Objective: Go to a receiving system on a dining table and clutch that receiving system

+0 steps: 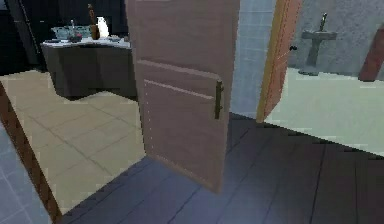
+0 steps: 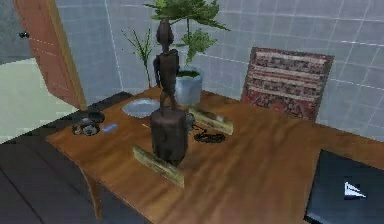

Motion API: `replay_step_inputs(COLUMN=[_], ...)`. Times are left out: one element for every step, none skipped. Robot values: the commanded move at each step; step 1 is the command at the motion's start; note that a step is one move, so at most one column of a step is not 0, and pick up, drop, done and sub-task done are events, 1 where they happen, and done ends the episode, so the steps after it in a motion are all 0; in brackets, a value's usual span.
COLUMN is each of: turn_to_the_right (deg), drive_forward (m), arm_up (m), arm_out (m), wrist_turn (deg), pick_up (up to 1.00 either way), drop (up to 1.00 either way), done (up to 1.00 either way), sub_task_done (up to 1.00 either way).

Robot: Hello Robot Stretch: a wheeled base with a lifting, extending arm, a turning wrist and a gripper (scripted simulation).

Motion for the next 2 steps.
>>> replay_step_inputs(turn_to_the_right=[36.0, 3.0], drive_forward=[0.00, 0.00], arm_up=[0.00, 0.00], arm_out=[0.00, 0.00], wrist_turn=[0.0, 0.0], pick_up=[0.00, 0.00], drop=[0.00, 0.00], done=[0.00, 0.00], sub_task_done=[0.00, 0.00])
